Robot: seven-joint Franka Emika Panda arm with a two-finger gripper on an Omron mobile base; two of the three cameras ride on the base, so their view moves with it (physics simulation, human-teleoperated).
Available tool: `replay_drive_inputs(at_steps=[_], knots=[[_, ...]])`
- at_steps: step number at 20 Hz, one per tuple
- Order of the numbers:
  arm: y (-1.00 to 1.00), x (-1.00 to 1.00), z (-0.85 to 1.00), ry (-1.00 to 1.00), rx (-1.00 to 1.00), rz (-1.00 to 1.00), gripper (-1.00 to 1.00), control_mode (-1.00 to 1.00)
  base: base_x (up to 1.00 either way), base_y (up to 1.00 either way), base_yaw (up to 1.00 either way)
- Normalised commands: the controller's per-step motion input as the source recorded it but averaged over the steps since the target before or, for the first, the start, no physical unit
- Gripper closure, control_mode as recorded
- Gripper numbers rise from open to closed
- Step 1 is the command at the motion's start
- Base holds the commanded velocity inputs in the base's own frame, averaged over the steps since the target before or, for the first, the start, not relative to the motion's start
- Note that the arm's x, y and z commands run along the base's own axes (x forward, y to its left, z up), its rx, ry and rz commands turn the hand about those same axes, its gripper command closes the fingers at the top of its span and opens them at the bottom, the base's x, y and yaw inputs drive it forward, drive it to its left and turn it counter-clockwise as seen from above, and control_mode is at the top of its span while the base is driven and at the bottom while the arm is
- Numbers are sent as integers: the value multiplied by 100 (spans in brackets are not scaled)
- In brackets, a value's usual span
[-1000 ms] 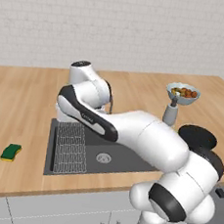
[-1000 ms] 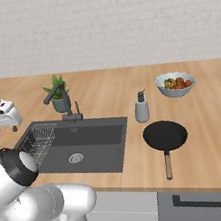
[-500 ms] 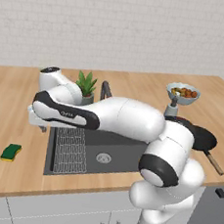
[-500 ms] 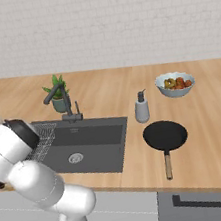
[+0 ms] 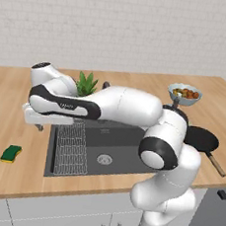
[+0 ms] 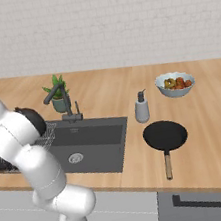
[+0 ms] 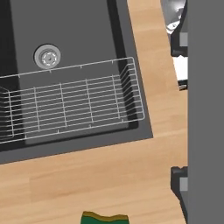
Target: Pick the pan and sponge and place them into the sink. Then turn on the water.
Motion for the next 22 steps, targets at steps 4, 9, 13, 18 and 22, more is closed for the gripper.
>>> replay_drive_inputs(at_steps=[4,9,13,18,22], knots=[[13,2,-24,0,0,0,-100,-100,0,0,0],[29,5,-30,0,1,0,-100,-100,0,0,0],[29,5,-34,0,6,0,-100,-100,0,0,0],[35,1,-39,-4,4,0,-100,-100,0,0,0],[44,14,-29,-2,3,-3,-100,-100,0,0,0]])
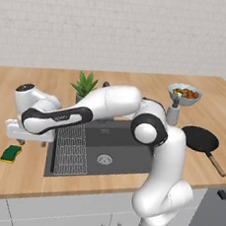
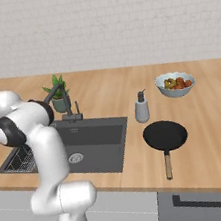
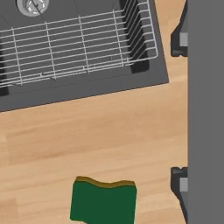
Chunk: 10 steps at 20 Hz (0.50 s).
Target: Pick the pan and sponge and place them into the sink. Then turn on the water.
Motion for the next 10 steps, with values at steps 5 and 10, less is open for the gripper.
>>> replay_drive_inputs(at_steps=[5,10], knots=[[36,16,-17,0,1,-3,-100,-100,0,0,0],[31,8,-15,0,0,-4,-100,-100,0,0,0]])
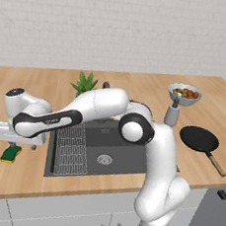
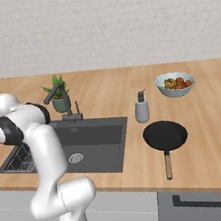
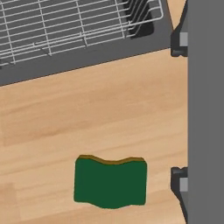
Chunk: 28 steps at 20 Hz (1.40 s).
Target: Pick the pan and sponge and place them into the sink. Then turn on the water.
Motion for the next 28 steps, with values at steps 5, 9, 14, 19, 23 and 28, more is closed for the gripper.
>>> replay_drive_inputs(at_steps=[5,9,14,19,23,28], knots=[[21,7,-16,0,0,-2,-100,-100,0,0,0],[17,8,-19,0,0,-1,-100,-100,0,0,0],[15,10,-23,0,0,0,-100,-100,0,0,0],[17,13,-21,0,0,0,-100,-100,0,0,0],[20,11,-21,0,0,0,-100,-100,0,0,0],[22,12,-20,0,0,0,-100,-100,0,0,0]])
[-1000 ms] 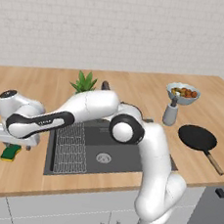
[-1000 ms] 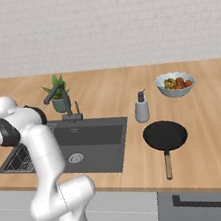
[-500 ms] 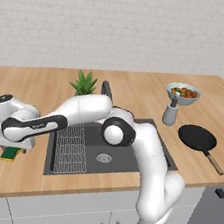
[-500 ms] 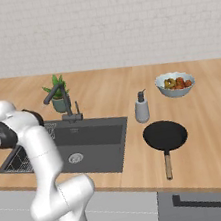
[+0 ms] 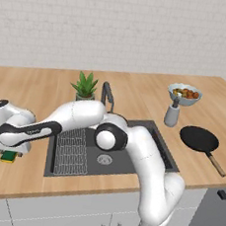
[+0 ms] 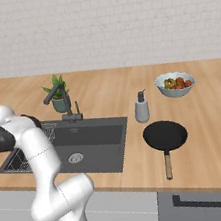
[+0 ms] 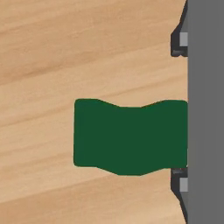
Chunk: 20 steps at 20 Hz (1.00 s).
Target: Pick the pan and sponge and place them into the sink. Then turn on the water.
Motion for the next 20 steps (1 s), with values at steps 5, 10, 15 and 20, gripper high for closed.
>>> replay_drive_inputs(at_steps=[5,10,15,20], knots=[[12,11,-18,0,0,0,-100,-100,0,0,0],[9,13,-18,0,0,0,-100,-100,0,0,0],[4,13,-20,0,0,0,-100,-100,0,0,0],[6,9,-25,0,0,0,-100,-100,0,0,0]])
